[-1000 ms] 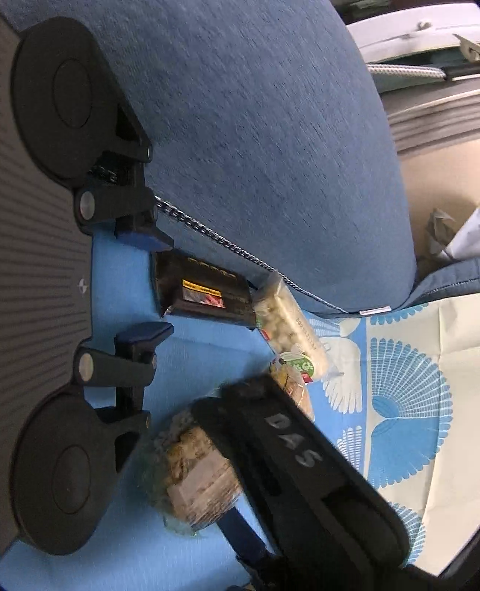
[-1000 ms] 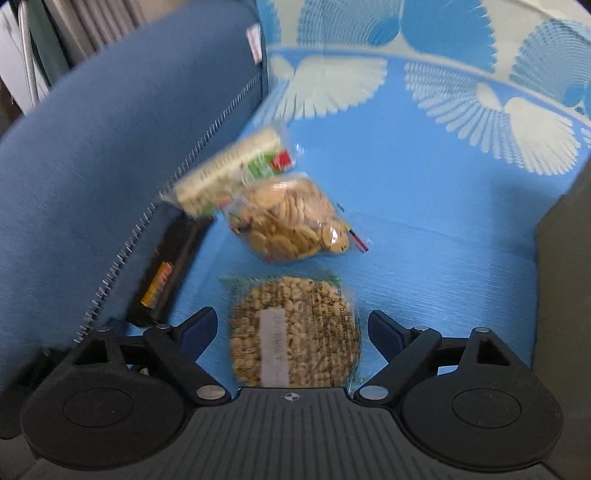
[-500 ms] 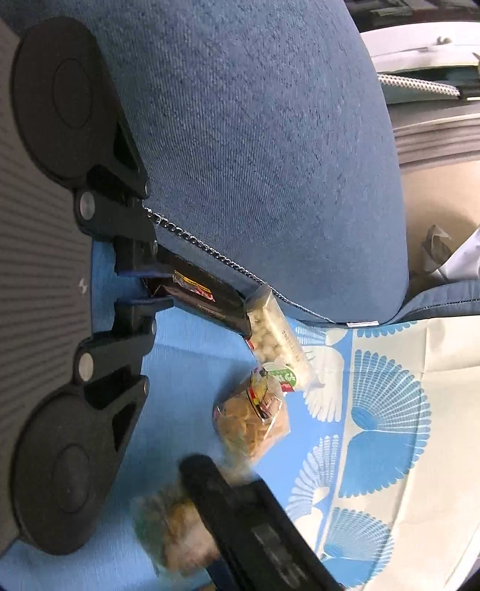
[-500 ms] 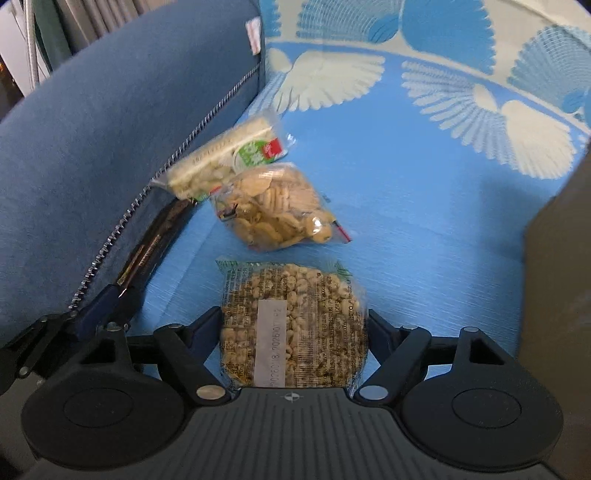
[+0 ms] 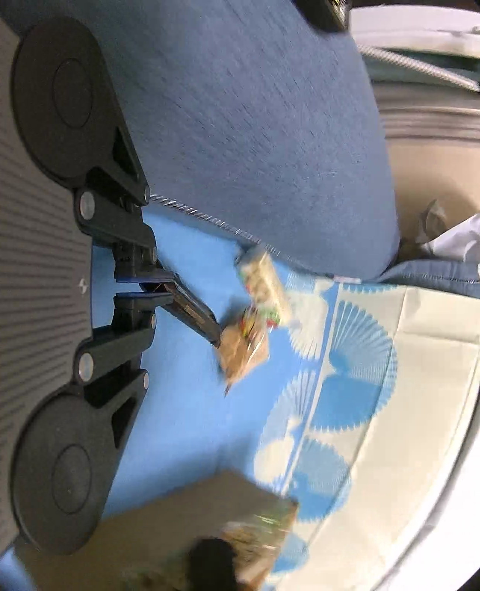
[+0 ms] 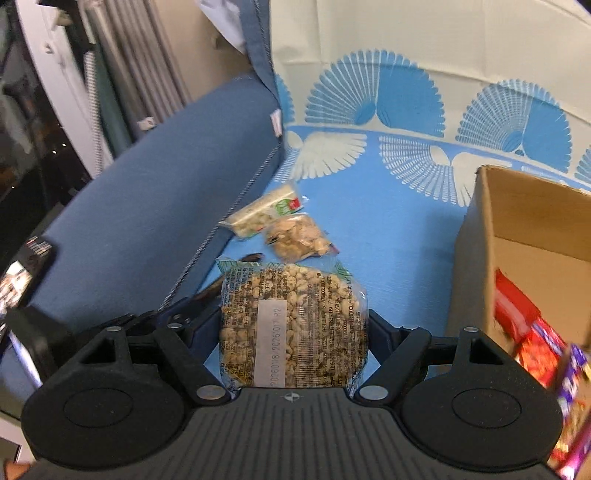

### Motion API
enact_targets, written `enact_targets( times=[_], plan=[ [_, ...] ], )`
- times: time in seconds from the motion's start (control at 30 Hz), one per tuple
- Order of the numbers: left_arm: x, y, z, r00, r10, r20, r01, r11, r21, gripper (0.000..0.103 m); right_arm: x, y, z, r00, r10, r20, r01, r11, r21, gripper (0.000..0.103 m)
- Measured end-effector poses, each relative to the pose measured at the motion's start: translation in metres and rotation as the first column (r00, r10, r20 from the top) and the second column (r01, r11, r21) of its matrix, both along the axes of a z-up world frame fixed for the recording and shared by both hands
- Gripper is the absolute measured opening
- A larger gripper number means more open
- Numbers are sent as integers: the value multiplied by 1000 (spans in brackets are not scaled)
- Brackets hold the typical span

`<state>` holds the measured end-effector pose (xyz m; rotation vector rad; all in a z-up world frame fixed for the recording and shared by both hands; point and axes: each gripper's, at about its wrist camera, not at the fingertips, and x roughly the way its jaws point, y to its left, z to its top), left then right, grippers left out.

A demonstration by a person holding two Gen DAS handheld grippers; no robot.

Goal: Organize snacks
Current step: 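Grasp the round nut cake pack with right tool while left tool grasps chocolate bar, then lift the nut cake pack with right tool while left tool lifts chocolate bar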

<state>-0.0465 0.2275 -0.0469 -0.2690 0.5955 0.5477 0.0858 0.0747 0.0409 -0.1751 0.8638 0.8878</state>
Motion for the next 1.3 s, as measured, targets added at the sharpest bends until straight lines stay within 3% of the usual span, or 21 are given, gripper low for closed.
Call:
enact_targets(
  times=[0.17,0.33,0.43,0.5,0.67,0.93,1.3],
  plan=[
    [-39,3,12,999,-45,-9,42,983,-177,4,-48,-21,-1,999,35,8,-35,999,-5,81],
    [-55,7,8,990,-141,-25,123,926,-357,5,-84,-23,-28,995,90,46,-88,995,-50,81],
    [-53,8,5,985,-170,-18,149,909,-389,19,-98,-21,-55,993,106,58,-101,991,-86,81],
    [-50,7,3,985,-172,-22,150,907,-395,45,-100,-16,-72,993,108,37,-103,986,-134,81],
    [-38,3,-2,983,-176,-62,142,923,-357,57,-95,-9,-84,996,87,28,-82,985,-150,81],
    [-16,-1,-13,971,-210,-115,162,931,-328,64,-90,-11,-96,996,86,21,-80,977,-198,82],
    [9,-27,-23,943,-293,-156,256,942,-219,70,-87,-12,-101,996,84,-7,-83,975,-208,84]
  ],
)
